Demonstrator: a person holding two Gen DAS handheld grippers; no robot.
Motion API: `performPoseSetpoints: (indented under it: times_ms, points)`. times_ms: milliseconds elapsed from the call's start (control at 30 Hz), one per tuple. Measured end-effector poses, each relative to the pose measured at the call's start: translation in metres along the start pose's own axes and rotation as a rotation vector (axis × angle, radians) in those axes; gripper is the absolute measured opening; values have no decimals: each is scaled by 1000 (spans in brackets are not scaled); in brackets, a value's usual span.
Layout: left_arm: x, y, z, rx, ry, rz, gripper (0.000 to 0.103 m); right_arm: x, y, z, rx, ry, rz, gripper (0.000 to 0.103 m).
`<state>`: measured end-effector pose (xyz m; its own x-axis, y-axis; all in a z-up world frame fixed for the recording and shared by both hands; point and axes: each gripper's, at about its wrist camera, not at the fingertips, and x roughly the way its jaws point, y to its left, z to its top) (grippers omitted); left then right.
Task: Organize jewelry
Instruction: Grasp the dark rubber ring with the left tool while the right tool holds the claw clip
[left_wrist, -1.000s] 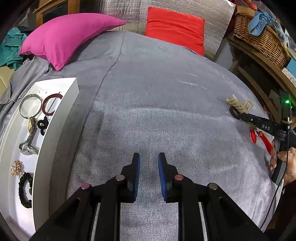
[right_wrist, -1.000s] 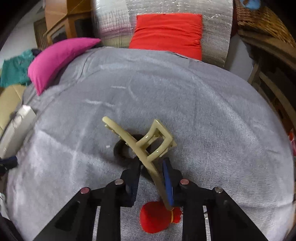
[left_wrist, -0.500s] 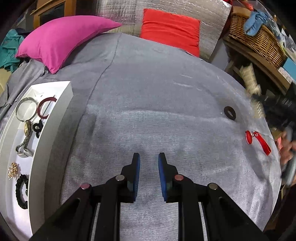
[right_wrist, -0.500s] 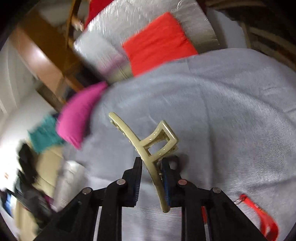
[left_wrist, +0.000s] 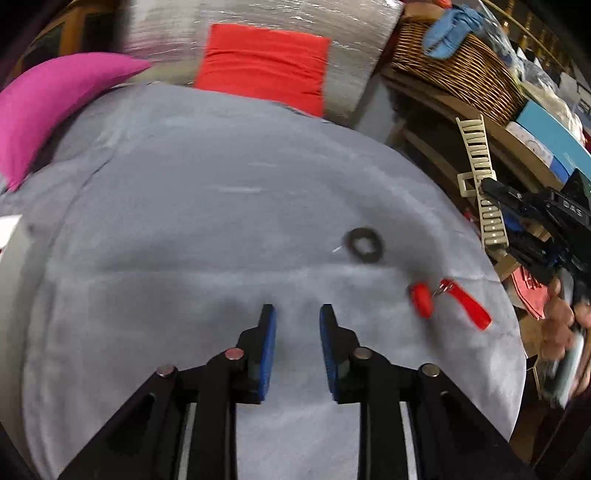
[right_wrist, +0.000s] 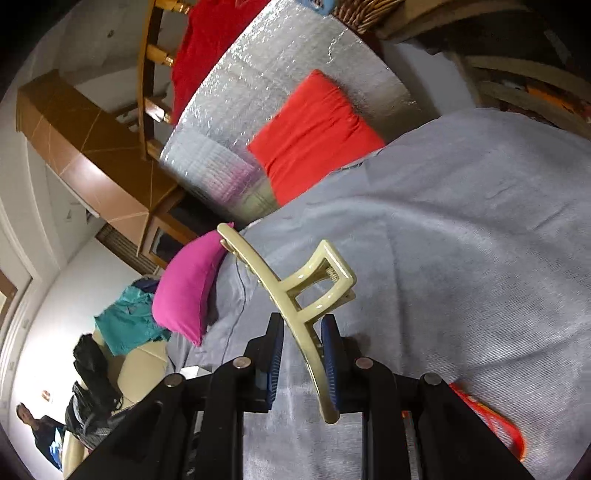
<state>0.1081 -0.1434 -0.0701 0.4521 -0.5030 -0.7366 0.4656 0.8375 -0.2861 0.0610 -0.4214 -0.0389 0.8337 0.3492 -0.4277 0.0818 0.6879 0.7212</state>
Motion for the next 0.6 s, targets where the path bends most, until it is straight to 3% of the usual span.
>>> performPoseSetpoints:
  times_ms: [167, 367, 600]
  points:
    - [37, -38, 21, 59, 19, -38, 46, -5, -16, 4, 18, 9, 2, 23]
    - [73, -35, 46, -18, 75, -65, 46, -6, -29, 7, 22, 29, 6, 23]
    - [98, -50, 54, 23, 107, -42, 45, -11, -46, 8, 43, 39, -1, 23]
